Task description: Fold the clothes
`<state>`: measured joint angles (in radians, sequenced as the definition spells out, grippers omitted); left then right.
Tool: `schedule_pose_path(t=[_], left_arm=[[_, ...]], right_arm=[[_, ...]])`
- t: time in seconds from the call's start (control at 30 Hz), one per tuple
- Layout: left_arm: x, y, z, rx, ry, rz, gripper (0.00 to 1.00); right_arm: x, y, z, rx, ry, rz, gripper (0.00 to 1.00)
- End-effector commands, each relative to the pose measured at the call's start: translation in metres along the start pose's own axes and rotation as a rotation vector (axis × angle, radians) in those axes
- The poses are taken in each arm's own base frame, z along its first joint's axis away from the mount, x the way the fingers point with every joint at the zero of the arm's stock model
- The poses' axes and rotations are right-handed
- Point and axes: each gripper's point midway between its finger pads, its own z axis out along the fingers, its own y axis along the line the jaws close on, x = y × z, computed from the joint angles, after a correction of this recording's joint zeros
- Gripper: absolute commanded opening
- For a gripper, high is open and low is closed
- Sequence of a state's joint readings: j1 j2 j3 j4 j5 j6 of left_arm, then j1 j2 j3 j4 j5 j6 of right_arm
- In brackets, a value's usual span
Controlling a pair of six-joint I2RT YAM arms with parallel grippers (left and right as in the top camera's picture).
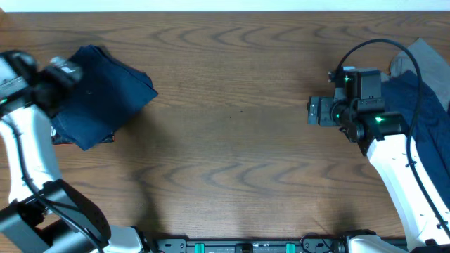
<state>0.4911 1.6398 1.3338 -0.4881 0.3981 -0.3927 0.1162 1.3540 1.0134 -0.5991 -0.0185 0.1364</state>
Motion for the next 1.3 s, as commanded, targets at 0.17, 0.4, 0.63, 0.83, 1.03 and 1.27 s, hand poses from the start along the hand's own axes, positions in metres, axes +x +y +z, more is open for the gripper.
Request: schedule_pose_path(t=[0.17, 0.4, 0.63, 0.83, 1.03, 1.27], left_arm=[[0.119, -0.091, 0.019, 0.053, 0.275, 0.272, 0.98], [0.218, -0.043, -0.025, -0.317, 0.582, 0.457, 0.98], [0.235, -0.053, -0.072, -0.265, 0.473, 0.610, 0.98], [0.232, -0.070, -0.117, 0.058, 0.115, 0.641, 0.98], [0.225, -0.068, -0.157, 0.275, -0.147, 0.599, 0.98], [0.235, -0.041, -0.187, 0.292, -0.168, 0.595, 0.98]], right_arm=[[-0.002, -0.004, 0.004, -0.062, 0.018, 0.011, 0.99], [0.014, -0.027, -0.036, -0.005, 0.140, 0.072, 0.99], [0.017, -0.025, -0.087, -0.007, -0.013, 0.084, 0.99], [0.043, -0.038, -0.127, 0.065, -0.247, 0.116, 0.99], [0.066, -0.040, -0.148, 0.070, -0.400, 0.111, 0.99], [0.115, -0.042, -0.144, 0.086, -0.250, 0.118, 0.99]])
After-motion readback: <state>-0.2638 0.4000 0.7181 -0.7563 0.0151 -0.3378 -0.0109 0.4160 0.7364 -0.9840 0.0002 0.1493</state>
